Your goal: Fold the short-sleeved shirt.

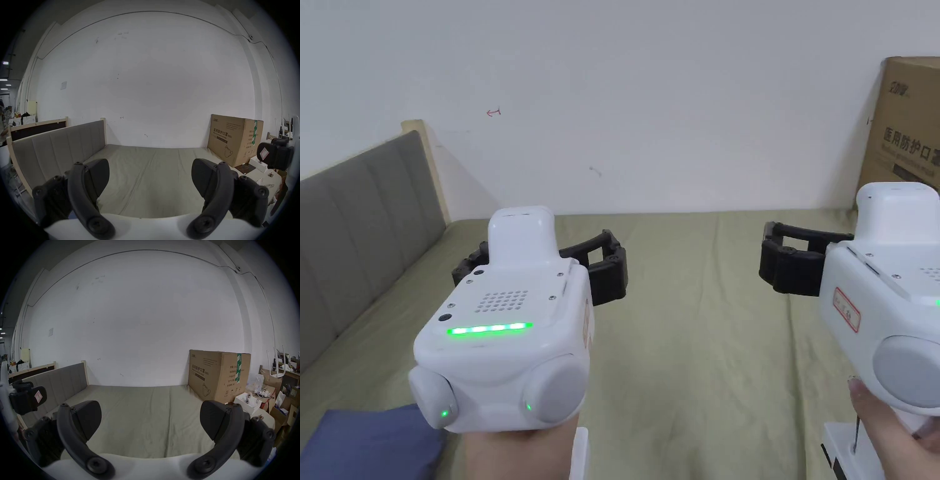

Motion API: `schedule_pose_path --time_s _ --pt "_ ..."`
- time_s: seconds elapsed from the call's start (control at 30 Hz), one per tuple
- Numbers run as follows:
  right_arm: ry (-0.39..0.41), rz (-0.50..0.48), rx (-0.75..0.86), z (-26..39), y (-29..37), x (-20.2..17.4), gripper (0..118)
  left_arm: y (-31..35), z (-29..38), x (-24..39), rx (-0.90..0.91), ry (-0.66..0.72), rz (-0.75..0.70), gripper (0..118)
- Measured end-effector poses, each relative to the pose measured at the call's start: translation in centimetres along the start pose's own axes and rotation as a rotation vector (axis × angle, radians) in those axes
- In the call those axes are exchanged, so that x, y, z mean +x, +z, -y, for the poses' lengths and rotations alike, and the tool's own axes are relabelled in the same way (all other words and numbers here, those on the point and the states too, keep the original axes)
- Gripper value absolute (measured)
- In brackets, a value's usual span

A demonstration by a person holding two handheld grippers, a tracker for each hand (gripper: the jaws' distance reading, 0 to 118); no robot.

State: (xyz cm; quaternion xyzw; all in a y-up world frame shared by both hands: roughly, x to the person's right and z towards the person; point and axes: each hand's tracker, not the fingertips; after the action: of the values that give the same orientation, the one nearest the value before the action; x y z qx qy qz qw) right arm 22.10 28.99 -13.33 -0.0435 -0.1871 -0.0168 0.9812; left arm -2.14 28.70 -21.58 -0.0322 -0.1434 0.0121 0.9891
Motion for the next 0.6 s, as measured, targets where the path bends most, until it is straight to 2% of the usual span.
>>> schedule_pose_path --time_s 0.6 --pt "0.046 -0.006 -0.041 0.7 -0.7 -1.4 118 -0.2 0.4 -0.1 -0.018 0.033 0.020 106"
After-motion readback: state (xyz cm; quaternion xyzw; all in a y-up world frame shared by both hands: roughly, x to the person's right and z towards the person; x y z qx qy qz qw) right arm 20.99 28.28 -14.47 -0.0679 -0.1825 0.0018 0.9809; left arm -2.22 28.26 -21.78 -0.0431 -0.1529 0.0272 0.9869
